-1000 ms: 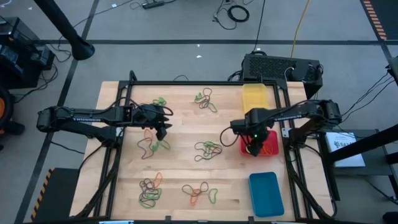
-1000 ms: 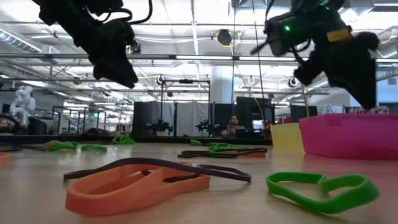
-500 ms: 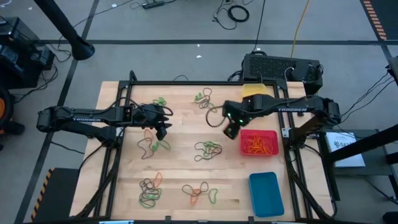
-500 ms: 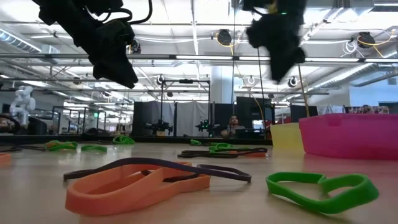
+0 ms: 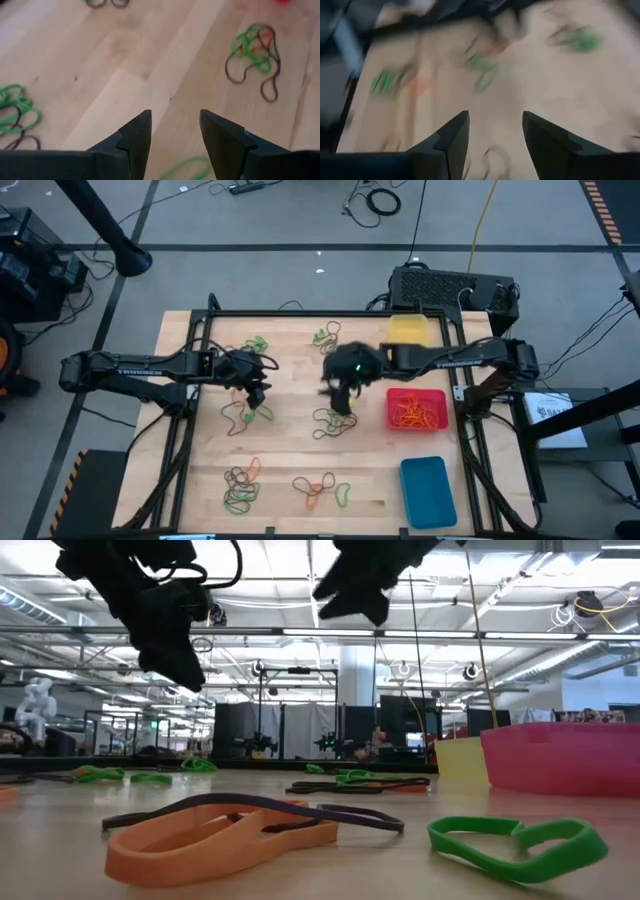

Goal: Sort rubber bands into baskets
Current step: Put the orange rubber band into the red bin

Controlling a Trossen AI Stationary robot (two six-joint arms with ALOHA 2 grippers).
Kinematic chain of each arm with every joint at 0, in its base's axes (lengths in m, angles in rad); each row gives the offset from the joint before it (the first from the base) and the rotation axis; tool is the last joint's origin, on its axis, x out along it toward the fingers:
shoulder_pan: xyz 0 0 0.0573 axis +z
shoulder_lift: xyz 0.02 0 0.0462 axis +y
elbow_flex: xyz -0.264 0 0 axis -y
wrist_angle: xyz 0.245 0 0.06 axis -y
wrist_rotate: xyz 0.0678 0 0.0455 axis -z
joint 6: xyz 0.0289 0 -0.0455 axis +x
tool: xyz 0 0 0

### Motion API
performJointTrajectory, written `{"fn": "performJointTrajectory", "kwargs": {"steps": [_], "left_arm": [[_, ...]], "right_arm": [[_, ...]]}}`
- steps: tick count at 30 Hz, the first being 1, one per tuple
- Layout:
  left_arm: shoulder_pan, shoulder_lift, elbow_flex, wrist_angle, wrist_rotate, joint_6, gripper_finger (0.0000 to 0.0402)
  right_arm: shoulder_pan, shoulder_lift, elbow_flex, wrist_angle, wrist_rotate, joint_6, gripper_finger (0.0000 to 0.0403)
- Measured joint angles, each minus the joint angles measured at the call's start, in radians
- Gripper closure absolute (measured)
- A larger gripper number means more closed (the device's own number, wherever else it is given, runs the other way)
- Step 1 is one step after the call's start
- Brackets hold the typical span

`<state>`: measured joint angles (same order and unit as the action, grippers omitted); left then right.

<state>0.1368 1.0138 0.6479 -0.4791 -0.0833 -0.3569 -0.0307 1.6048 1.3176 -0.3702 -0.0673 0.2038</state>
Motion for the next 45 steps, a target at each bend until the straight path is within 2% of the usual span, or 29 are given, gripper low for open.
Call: {"fn": "performJointTrajectory", "kwargs": {"steps": [2,5,12,15,20,25,31,37,45], "left_arm": [[-0.001,0.000,0.000,-0.017,0.000,0.005,0.0226],[-0.002,0.000,0.000,-0.043,0.000,0.042,0.0226],[-0.002,0.000,0.000,-0.096,0.017,0.115,0.0226],[-0.003,0.000,0.000,-0.096,0.050,0.160,0.0226],[-0.009,0.000,0.000,-0.067,0.070,0.239,0.0226],[-0.009,0.000,0.000,-0.014,0.095,0.261,0.0226],[-0.014,0.000,0.000,-0.005,0.142,0.260,0.0226],[-0.015,0.000,0.000,-0.009,0.145,0.221,0.0226],[-0.015,0.000,0.000,-0.008,0.144,0.208,0.0226]], "right_arm": [[0.033,0.036,-0.002,-0.001,-0.051,-0.051,0.0225],[0.085,0.100,-0.003,0.039,-0.065,-0.056,0.0225],[0.223,0.254,-0.002,0.339,-0.067,0.201,0.0225],[0.298,0.308,0.014,0.422,-0.069,0.234,0.0225],[0.409,0.395,0.103,0.369,-0.062,0.172,0.0225],[0.466,0.478,0.160,0.245,0.054,0.179,0.0236],[0.471,0.517,0.167,0.205,0.066,0.290,0.0267],[0.471,0.522,0.165,0.130,0.070,0.261,0.0289],[0.471,0.524,0.165,0.075,0.070,0.232,0.0298]]}}
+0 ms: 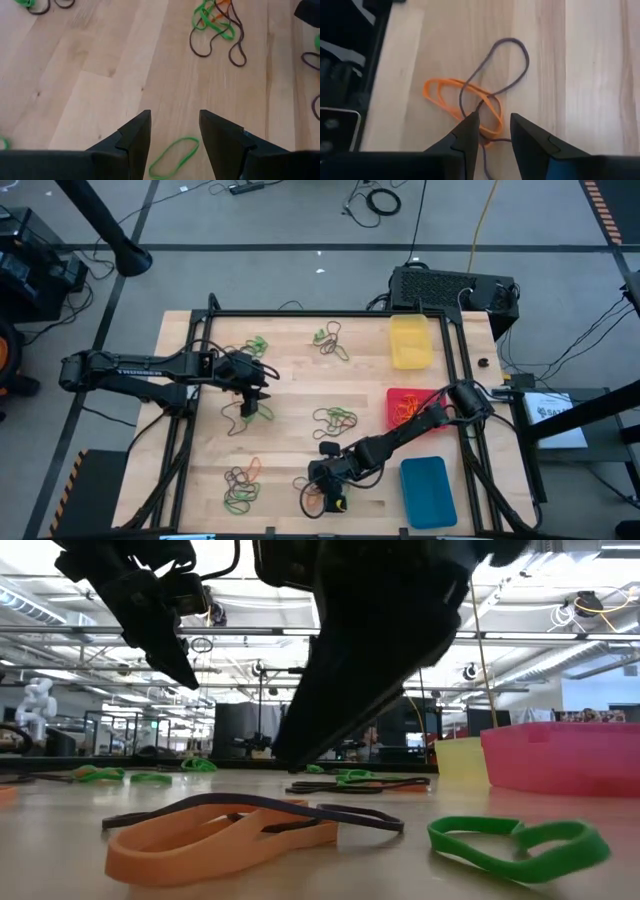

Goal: Sort rubber bands into baskets
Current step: Put the orange rubber band into the red bin

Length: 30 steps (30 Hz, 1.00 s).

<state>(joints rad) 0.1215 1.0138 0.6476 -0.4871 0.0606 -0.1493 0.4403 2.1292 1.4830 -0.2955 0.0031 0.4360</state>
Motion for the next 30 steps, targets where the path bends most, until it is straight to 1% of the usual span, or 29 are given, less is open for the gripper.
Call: {"fn": "performJointTrajectory", "kwargs": {"steps": [8,12,16,23,26,30], "left_arm": [[0.000,0.000,0.000,0.009,-0.006,0.000,0.0226],[0.000,0.000,0.000,0.010,-0.006,0.000,0.0226],[0.000,0.000,0.000,0.009,-0.008,0.000,0.0226],[0.000,0.000,0.000,0.007,-0.008,0.000,0.0226],[0.000,0.000,0.000,0.007,-0.008,0.002,0.0226],[0.000,0.000,0.000,0.007,-0.008,0.002,0.0226]], "right_arm": [[-0.002,0.015,0.000,-0.007,0.005,-0.033,0.0298],[-0.003,0.025,0.000,0.001,0.035,-0.028,0.0298],[-0.003,0.046,0.001,0.042,0.020,-0.022,0.0298],[-0.003,0.053,0.000,0.034,0.022,0.001,0.0300],[-0.003,0.053,0.000,0.034,0.022,0.003,0.0315],[-0.003,0.047,0.000,0.031,0.022,0.033,0.0357]]}}
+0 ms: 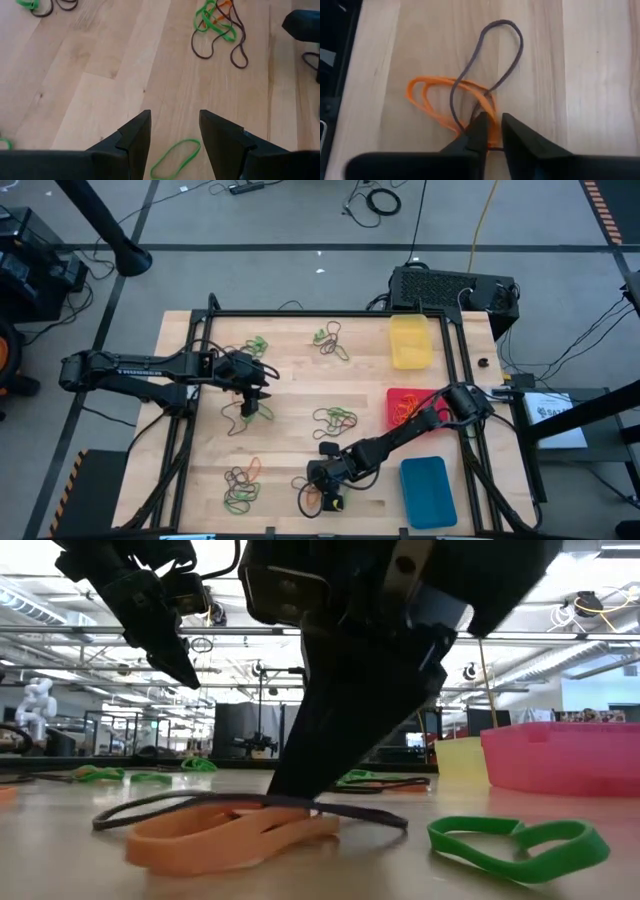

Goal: Sort rubber bands into baskets
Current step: Put the orange rubber band into the red bin

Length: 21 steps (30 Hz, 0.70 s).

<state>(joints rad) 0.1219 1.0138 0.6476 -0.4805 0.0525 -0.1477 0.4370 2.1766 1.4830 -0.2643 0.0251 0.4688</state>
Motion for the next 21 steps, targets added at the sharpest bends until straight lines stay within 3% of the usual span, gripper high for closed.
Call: {"fn": "performJointTrajectory", "kwargs": {"steps": [4,13,17,21], "left_arm": [[0.000,0.000,0.000,0.000,0.000,0.004,0.0226],[0.000,0.000,0.000,0.002,0.000,0.007,0.0226],[0.000,0.000,0.000,0.002,0.000,0.012,0.0226],[0.000,0.000,0.000,0.001,0.000,0.028,0.0226]], "right_arm": [[0.000,-0.009,0.000,-0.002,-0.004,0.016,0.0397],[-0.004,-0.029,0.035,-0.029,-0.008,0.070,0.0400],[-0.016,-0.066,0.084,-0.149,0.000,0.070,0.0401],[-0.043,-0.119,0.150,-0.421,0.067,0.128,0.0402]]}}
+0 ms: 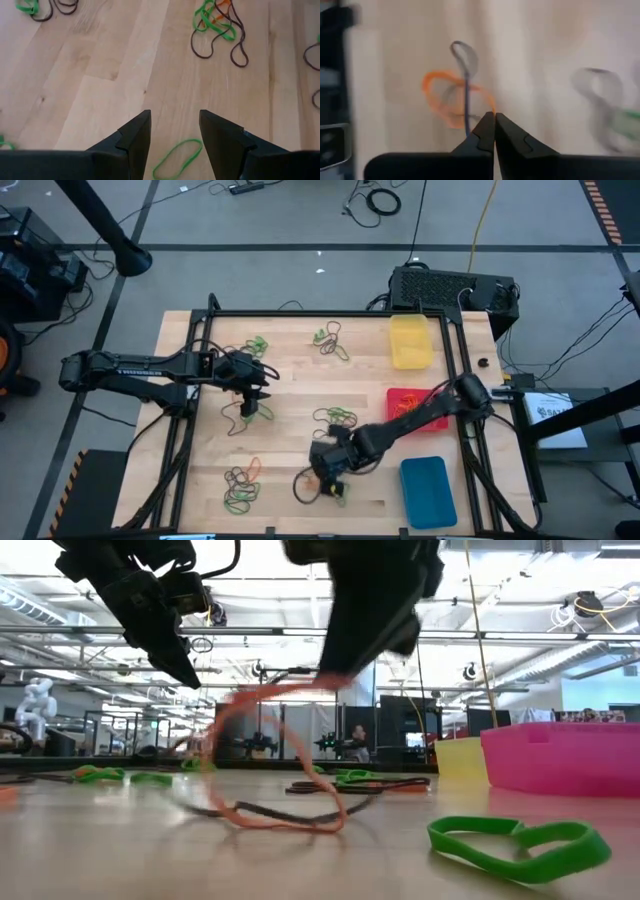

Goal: Sort rubber bands into baskets
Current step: Put the orange rubber band into the red bin

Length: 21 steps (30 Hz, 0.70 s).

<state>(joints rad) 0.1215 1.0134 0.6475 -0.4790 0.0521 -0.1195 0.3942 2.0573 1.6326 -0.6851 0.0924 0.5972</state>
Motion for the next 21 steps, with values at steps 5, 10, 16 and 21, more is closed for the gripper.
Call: {"fn": "performJointTrajectory", "kwargs": {"steps": [5,10,16,21], "left_arm": [[0.000,0.000,0.000,-0.001,0.000,0.004,0.0226],[0.000,0.000,0.000,-0.002,0.000,0.005,0.0226],[0.000,0.000,0.000,-0.015,0.000,0.005,0.0226],[0.000,0.000,0.000,-0.035,0.000,0.005,0.0226]], "right_arm": [[-0.009,-0.057,0.097,-0.392,0.210,0.081,0.0402],[-0.004,-0.090,0.176,-0.757,0.374,0.207,0.0402],[-0.003,-0.104,0.146,-0.873,0.374,0.205,0.0403],[-0.035,-0.123,0.023,-0.886,0.286,0.224,0.0403]]}}
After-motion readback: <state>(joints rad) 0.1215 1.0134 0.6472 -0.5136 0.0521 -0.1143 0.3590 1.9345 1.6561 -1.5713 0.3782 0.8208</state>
